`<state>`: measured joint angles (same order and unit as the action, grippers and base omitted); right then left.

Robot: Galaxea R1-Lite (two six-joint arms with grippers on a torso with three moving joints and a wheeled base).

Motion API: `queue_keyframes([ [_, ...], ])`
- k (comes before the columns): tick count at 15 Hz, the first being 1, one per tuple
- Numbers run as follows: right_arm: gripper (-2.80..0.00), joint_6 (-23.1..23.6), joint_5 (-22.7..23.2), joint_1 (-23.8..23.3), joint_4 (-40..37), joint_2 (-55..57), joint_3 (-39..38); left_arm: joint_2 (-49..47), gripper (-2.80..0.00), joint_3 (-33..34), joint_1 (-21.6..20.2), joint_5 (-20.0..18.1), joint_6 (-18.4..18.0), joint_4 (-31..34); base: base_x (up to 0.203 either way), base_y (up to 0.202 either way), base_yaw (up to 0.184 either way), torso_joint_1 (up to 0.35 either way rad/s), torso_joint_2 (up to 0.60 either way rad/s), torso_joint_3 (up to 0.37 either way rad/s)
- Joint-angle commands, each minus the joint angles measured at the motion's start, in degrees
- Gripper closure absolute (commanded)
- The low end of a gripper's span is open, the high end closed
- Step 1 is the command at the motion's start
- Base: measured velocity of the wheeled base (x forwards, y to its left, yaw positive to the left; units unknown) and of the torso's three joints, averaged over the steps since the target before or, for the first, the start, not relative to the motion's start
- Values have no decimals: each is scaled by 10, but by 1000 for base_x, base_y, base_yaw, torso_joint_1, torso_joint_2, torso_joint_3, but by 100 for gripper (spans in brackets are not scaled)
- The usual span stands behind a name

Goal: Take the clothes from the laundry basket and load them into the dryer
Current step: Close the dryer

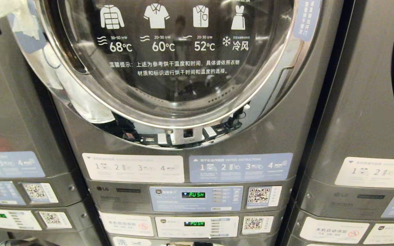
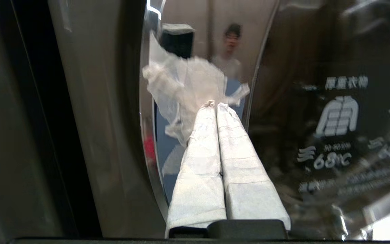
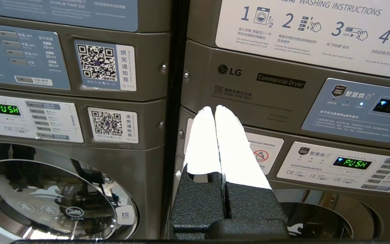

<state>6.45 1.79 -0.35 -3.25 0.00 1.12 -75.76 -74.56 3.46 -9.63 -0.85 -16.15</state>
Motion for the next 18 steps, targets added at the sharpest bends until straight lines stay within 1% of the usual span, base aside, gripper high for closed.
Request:
queue_keyframes([
  [1,0,1,1,0,0,0,0,-64,0,-40,-2,8,0,-4,0,0,0,0,0,0],
  [4,0,1,-1,0,0,0,0,-116,0,-93,-3,17,1,-6,0,0,0,0,0,0],
  [6,0,1,-1,0,0,0,0,-138,0,-106,-3,18,1,-6,0,0,0,0,0,0],
  [14,0,1,-2,0,1,0,-1,-178,0,-106,1,17,1,-12,0,0,0,0,0,0],
  [18,0,1,-2,0,2,0,-1,-189,0,-95,3,17,0,-12,0,0,0,0,0,0],
])
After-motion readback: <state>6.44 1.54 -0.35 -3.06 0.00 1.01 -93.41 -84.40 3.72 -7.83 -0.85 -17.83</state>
